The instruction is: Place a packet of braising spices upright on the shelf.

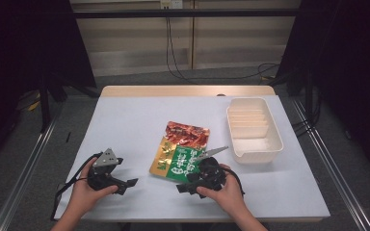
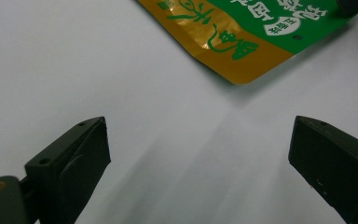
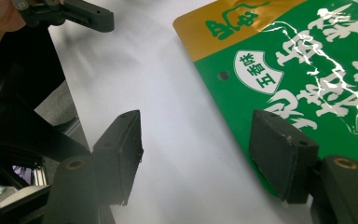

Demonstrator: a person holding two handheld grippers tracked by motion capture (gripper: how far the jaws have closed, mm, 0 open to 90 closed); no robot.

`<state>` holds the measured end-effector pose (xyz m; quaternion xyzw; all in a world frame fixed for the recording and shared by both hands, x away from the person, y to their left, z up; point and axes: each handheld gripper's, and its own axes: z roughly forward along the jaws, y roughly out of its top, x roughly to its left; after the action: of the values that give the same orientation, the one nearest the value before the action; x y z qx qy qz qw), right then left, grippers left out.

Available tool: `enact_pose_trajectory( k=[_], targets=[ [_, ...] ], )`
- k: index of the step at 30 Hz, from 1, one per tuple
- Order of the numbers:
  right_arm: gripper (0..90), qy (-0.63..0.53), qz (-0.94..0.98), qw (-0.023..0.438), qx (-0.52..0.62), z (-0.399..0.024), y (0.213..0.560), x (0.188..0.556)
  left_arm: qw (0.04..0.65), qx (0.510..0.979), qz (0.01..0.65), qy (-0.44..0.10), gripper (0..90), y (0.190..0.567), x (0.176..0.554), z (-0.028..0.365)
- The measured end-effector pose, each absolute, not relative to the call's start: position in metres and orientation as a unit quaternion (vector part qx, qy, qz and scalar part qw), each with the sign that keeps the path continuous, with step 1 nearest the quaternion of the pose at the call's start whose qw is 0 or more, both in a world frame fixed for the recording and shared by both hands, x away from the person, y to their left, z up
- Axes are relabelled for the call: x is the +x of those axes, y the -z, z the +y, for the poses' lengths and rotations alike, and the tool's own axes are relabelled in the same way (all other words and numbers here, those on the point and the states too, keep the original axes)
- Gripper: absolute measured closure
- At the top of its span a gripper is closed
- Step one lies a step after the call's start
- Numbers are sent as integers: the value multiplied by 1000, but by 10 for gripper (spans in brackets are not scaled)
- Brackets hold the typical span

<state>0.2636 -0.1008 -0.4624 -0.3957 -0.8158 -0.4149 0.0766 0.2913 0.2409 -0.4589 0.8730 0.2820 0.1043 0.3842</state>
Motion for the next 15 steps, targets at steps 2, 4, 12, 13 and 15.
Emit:
enact_pose_trajectory(
  k=[2, 4, 12, 13, 15],
  targets=[
    [347, 412, -817, 76, -396, -100, 463, 263, 385, 872, 283, -105, 51, 459, 291, 241],
    [356, 411, -817, 78, -396, -99, 464, 263, 382, 874, 280, -106, 51, 459, 291, 240],
    [450, 405, -811, 107, -409, -88, 467, 258, 375, 878, 273, -118, 51, 458, 290, 241],
    [450, 406, -810, 112, -409, -86, 468, 257, 375, 878, 273, -118, 51, 458, 290, 241],
    [445, 402, -812, 114, -408, -82, 470, 256, 382, 873, 281, -113, 51, 459, 289, 240]
  ],
)
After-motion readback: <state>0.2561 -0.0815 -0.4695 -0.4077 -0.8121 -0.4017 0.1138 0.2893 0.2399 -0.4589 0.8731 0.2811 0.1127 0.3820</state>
